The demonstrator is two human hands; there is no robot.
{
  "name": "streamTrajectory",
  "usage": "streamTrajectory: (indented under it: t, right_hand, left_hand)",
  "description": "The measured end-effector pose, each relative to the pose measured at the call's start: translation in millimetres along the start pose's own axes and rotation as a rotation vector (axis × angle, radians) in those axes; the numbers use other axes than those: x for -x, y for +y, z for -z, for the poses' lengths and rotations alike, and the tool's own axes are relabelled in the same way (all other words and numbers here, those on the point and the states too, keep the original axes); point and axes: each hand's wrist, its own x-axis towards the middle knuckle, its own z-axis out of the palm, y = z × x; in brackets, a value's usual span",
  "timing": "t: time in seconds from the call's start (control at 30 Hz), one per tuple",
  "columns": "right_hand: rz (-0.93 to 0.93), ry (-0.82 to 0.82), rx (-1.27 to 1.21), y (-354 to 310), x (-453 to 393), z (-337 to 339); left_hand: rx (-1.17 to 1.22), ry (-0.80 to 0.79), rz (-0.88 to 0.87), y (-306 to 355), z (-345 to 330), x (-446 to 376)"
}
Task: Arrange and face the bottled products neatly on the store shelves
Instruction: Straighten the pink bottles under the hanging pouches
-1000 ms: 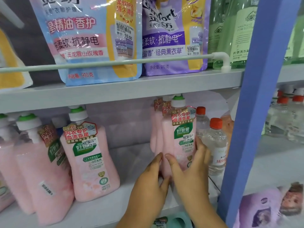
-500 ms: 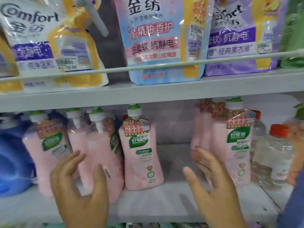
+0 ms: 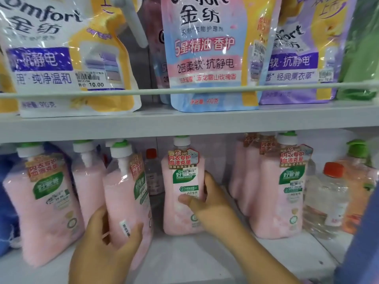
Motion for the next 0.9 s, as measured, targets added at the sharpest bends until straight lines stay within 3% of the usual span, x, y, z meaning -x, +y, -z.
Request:
streamTrajectory:
  t: [0.37,0.5,0.63,0.77,0.83,0.9]
  right_hand:
    - [0.012,0.048,0.061,8.9,-50.8,27.0]
    - [0.041,0.192,-0.023,19.7,-8.2,18.1]
    - [0.091,0.092,-0.227,16.4,53.7,10.0]
    - [0.103,0.209,-0.231,18.0,62.7,23.9]
    - [0.114,0.283,-0.172,19.4,67.9,31.7]
    - [0.14,0.386,-0.067,25.5,73.6,37.1]
  left_hand:
    - [0.179,-0.428,-0.051,-9.5,-24.3,-28.8]
    - [0.237,-0.608,-0.079,-6.6,-38.9,-32.0]
    - [0.317,-0.737,-0.089,6.8,-56.9,-21.6]
    - [0.347,-0.956,-0.159,29.9,-69.9,-7.3]
    - [0.275,-0.918,-0.28,32.1,-72.7,-17.8]
    - [0.249,-0.661,-0.356,29.3,-78.1,-37.0]
